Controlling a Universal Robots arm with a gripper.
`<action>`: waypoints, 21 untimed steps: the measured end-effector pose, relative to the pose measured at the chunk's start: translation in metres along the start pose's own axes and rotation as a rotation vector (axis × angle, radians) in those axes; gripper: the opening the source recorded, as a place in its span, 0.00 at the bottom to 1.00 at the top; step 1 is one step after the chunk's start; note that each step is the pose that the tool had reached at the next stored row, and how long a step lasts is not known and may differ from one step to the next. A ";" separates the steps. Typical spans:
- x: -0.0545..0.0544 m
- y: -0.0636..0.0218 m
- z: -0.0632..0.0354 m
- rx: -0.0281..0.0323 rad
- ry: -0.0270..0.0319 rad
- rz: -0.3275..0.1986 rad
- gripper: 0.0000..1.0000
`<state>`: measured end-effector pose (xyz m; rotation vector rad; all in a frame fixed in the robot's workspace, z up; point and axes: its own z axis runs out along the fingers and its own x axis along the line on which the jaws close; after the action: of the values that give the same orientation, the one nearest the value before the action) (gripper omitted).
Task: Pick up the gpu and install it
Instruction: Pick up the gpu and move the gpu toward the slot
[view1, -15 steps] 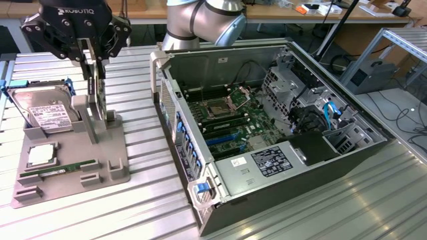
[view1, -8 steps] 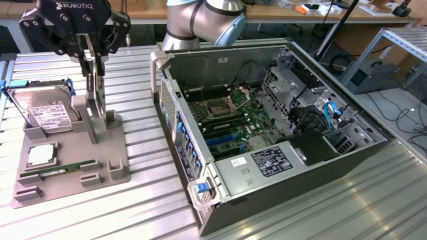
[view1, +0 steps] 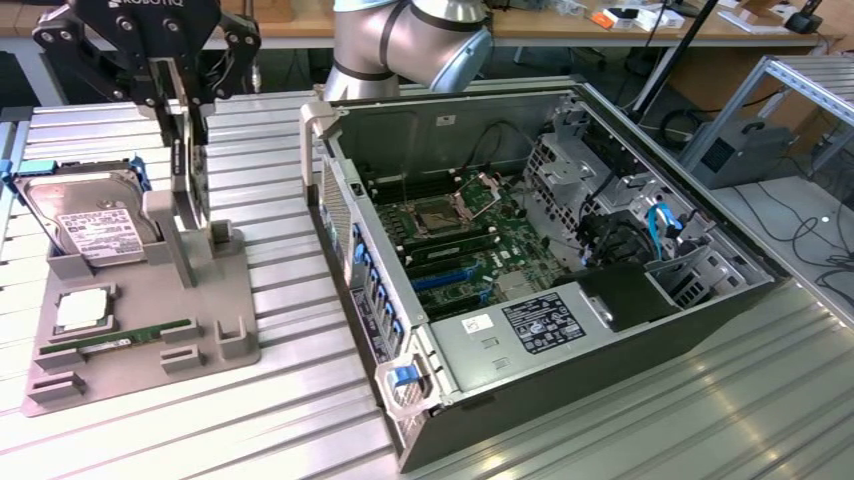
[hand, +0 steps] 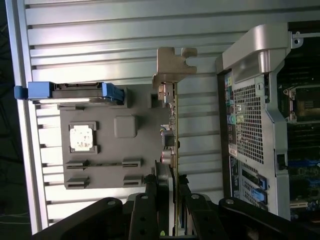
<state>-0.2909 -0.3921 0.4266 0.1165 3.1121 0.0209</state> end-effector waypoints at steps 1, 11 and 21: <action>0.000 0.0000 -0.0008 -0.0001 0.0000 0.000 0.27; 0.000 0.0002 -0.0117 -0.0009 0.0001 0.000 0.27; -0.002 0.0004 -0.0155 -0.0008 0.0001 0.000 0.27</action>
<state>-0.2892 -0.3921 0.4422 0.1165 3.1121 0.0222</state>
